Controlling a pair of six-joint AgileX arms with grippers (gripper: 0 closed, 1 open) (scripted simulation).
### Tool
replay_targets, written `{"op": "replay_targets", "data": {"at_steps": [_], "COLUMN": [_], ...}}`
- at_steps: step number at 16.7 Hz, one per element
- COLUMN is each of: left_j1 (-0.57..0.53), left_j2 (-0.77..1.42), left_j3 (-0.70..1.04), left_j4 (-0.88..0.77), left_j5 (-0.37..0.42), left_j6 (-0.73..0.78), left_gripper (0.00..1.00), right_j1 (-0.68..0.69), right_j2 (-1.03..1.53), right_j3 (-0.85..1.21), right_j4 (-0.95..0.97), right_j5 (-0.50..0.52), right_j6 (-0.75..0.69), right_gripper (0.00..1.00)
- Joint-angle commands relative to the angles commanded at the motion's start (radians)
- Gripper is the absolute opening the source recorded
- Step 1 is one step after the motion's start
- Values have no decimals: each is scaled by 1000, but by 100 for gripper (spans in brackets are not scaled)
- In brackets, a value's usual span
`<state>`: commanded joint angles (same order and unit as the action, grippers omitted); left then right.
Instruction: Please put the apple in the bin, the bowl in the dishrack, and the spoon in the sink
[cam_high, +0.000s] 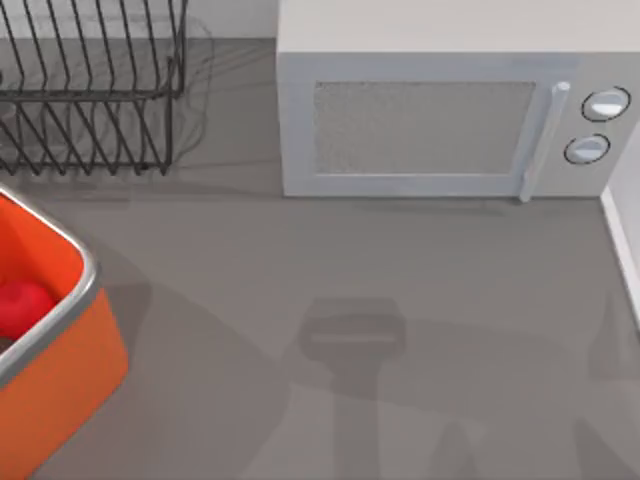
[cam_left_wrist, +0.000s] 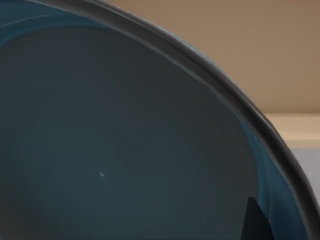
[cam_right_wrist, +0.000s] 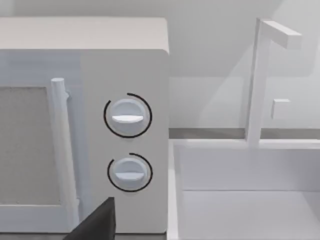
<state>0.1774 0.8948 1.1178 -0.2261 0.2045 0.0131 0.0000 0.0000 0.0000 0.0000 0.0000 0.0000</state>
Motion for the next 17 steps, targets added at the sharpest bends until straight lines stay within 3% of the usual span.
{"op": "replay_targets", "data": {"at_steps": [5,14,17], "left_j1": [-15,-83,-102], "left_j2": [160,703,818], "left_j3": [-8,-128,-174], "left_j4": [163,859,1006], "left_j5": [-14,-74,-92], "left_j6": [3,8,5], "left_gripper": [0,0,0], "right_j1": [0,0,0], "right_j2": [0,0,0], "right_j3": [0,0,0], "right_j4": [0,0,0], "right_j5": [0,0,0], "right_j6": [0,0,0], "right_gripper": [100,100,100]}}
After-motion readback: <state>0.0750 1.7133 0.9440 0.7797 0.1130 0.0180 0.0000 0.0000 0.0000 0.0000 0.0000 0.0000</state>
